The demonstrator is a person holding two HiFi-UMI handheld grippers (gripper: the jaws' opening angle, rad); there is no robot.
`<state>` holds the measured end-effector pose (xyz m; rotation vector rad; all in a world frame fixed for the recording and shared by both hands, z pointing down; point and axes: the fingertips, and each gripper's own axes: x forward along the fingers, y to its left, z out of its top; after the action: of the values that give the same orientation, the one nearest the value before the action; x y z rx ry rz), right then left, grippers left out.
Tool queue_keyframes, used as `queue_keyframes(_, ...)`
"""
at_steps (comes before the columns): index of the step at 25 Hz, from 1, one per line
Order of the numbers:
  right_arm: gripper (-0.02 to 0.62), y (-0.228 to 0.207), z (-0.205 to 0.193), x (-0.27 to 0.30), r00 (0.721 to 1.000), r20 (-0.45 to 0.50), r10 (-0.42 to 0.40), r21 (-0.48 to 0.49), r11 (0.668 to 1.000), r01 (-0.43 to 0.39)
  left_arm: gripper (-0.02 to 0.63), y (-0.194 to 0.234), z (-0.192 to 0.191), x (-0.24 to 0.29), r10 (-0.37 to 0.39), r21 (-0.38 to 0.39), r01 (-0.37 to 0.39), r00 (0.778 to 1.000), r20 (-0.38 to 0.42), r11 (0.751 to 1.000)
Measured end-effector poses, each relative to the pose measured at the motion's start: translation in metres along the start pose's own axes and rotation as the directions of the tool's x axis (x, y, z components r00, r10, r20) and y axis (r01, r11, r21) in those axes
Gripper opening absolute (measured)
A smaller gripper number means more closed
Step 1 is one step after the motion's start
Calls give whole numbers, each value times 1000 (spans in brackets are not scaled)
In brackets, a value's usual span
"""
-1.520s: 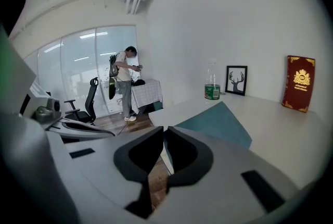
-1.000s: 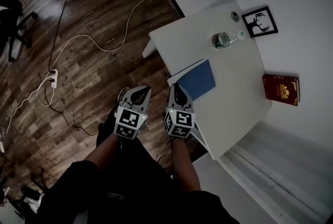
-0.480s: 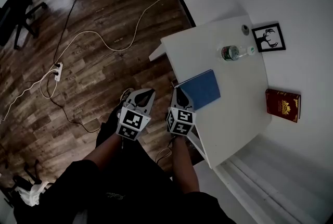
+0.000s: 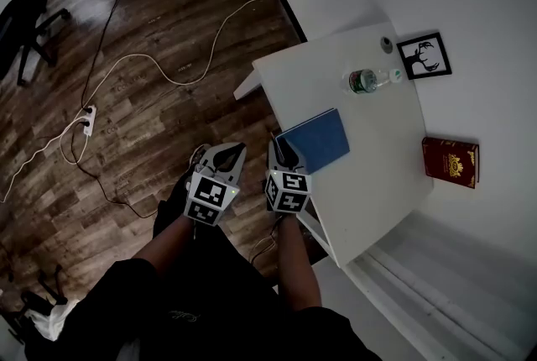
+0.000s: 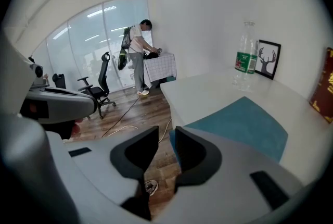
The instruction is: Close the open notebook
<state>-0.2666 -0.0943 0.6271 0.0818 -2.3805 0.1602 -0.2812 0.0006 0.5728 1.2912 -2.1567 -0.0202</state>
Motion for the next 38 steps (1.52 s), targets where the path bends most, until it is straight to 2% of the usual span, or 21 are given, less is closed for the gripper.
queue_keyframes(6, 94, 11, 14, -29, 996, 89, -21, -5, 1000, 21, 3, -12, 13, -7, -24, 23, 23, 999, 35, 999)
queue_keyframes(11, 55, 24, 24, -59, 986, 164, -28, -1, 1000, 29, 3, -26, 21, -19, -46, 52, 43, 997, 56, 998)
queue_keyframes(20, 35, 36, 42, -126, 949, 306, -71, 17, 997, 69, 3, -62, 40, -47, -100, 133, 85, 989, 106, 987)
queue_keyframes(26, 29, 41, 50, -181, 898, 426, -112, 46, 994, 102, 3, -102, 59, -66, -166, 202, 133, 974, 153, 970)
queue_keyframes(31, 26, 39, 64, -239, 821, 546, -166, 72, 986, 152, 3, -147, 71, -82, -245, 267, 193, 954, 175, 944)
queue_keyframes(36, 23, 32, 62, -288, 761, 607, -229, 101, 972, 212, 3, -189, 81, -102, -308, 316, 232, 927, 215, 920)
queue_keyframes(38, 23, 27, 56, -301, 752, 610, -251, 109, 966, 234, 3, -205, 81, -106, -332, 329, 250, 917, 222, 911)
